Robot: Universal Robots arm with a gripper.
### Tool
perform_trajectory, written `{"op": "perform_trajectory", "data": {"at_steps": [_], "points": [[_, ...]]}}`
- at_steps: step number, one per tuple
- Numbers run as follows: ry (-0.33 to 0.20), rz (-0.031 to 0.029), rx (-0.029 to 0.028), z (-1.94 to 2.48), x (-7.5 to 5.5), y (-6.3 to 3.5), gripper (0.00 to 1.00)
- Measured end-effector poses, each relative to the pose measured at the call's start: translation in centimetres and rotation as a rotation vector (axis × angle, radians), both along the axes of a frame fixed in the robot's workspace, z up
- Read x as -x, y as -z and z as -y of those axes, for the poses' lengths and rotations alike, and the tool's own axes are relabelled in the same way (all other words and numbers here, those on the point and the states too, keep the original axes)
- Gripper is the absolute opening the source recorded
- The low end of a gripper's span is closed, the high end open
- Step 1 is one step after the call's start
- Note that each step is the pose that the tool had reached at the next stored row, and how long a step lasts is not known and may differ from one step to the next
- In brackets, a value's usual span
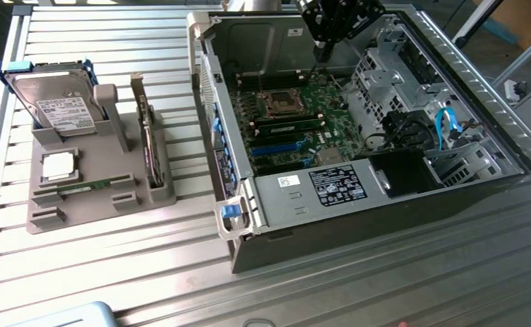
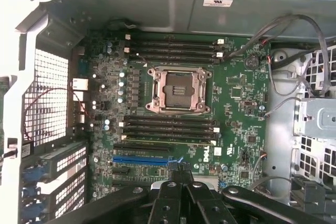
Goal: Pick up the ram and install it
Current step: 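Press down the ram until it locks into place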
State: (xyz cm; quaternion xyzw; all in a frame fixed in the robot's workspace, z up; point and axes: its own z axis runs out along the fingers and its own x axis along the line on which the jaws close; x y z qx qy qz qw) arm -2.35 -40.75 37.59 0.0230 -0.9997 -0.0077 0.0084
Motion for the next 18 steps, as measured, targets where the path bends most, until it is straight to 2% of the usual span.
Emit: {"op": "perform_trajectory", "data": {"at_steps": [3,18], "points": [[0.012,0.0040,0.0023,0.00,0.01,0.01,0.10],[0.021,0.0042,0.0025,-0.09,0.00,0.02,0.10]]}}
